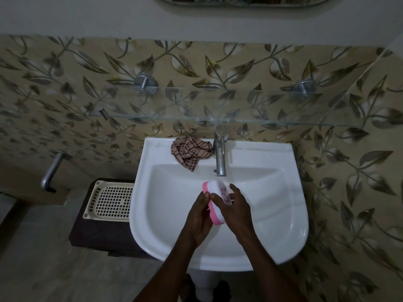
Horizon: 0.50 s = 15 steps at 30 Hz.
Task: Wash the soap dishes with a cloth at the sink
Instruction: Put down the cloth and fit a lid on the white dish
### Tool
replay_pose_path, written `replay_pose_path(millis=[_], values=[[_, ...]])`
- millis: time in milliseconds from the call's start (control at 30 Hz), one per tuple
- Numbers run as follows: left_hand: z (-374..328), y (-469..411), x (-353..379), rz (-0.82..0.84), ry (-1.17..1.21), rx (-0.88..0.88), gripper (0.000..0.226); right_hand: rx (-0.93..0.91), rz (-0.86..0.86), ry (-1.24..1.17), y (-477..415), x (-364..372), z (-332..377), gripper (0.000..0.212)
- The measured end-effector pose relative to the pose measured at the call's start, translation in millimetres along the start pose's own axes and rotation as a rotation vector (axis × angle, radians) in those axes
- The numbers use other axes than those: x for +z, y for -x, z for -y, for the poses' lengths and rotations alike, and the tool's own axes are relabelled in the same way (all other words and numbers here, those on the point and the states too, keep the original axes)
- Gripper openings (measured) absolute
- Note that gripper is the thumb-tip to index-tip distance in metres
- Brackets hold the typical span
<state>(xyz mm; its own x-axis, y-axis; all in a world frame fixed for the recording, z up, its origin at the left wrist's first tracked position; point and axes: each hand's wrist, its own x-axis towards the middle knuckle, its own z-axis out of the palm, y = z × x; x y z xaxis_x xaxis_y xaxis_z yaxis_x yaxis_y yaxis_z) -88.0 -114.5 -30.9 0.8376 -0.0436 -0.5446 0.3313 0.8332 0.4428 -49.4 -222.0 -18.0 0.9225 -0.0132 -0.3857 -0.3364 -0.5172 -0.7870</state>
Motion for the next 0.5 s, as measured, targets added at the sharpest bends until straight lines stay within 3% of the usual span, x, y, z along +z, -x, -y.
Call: replay_pose_path(millis=[33,100,233,500], values=[[-2.0,1.4,1.8,0.007,-0.017,0.027,0.112,-0.03,0.004,0.012,1.5,1.1,0.9,0.081],[-4.1,1.1,4.3,0.048,0.004,0.042,0.122,-0.111,0.015,0.05,5.6,6.0,0.7,0.07],[-5.5,2.4,6.7,0.106,0.078,-0.01,0.111,-0.154,0.03,0.08,12.6,15.6,-1.8,0.059],[-3.5,2.3,8.1,0.074,0.035,-0.011,0.075,-0.183,0.04,0.174,10.6,17.0,-0.3,0.058]])
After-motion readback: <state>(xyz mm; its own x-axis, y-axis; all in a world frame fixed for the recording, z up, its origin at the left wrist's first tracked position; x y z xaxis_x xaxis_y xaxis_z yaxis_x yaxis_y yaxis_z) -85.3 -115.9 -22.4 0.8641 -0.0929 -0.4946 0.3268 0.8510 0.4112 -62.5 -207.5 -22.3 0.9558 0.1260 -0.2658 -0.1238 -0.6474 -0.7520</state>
